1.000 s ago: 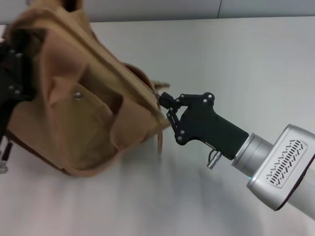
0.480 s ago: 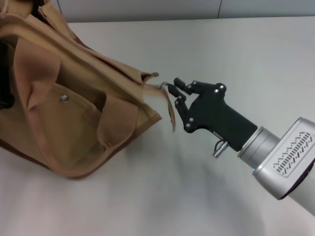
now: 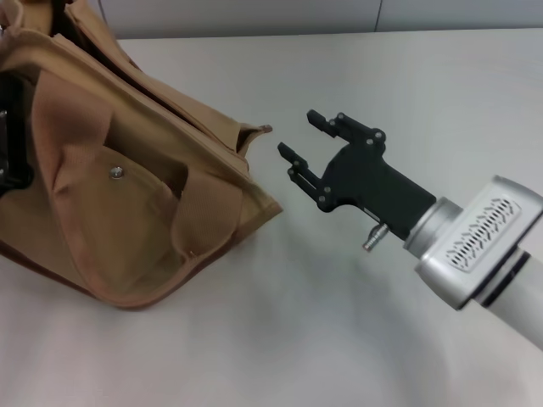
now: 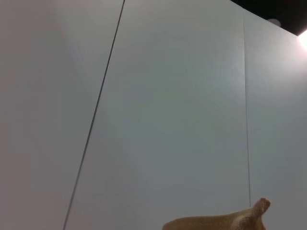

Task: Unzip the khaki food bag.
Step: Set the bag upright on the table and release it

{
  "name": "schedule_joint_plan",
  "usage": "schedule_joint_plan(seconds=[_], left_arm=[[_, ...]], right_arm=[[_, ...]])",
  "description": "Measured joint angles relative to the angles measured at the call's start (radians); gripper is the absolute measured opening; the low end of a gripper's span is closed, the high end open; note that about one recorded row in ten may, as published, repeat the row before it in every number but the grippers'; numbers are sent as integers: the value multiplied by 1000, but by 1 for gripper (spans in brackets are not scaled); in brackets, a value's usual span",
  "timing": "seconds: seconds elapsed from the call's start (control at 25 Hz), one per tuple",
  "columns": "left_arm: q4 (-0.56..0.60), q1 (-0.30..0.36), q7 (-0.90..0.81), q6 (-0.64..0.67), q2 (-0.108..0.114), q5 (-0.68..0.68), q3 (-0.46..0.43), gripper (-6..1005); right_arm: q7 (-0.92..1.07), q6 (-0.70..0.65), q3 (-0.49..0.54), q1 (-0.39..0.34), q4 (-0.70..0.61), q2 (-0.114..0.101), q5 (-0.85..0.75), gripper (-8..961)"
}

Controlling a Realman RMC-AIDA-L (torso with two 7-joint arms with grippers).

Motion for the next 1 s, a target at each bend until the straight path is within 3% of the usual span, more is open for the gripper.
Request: schedule_joint_plan(seconds=[0.24, 0.44, 0.68, 0.8, 1.0], left_arm=[[-2, -3, 0, -3, -1, 1, 5, 79], [-6, 1, 0, -4, -1, 2, 14, 78], [-8, 5, 0, -19, -3, 2, 19, 78], [-10, 7, 0, -30, -3, 3, 25, 78], [-11, 8, 0, -32, -3, 3, 30, 79]], right_arm=[[-20, 60, -2, 56, -6, 0, -15, 534], [-58, 117, 1, 91, 10, 0, -26, 652], [-60, 145, 4, 112, 18, 0, -66, 587], [-62, 145, 5, 112, 18, 0, -75, 352], [-65, 145, -2, 112, 19, 0, -82, 240]])
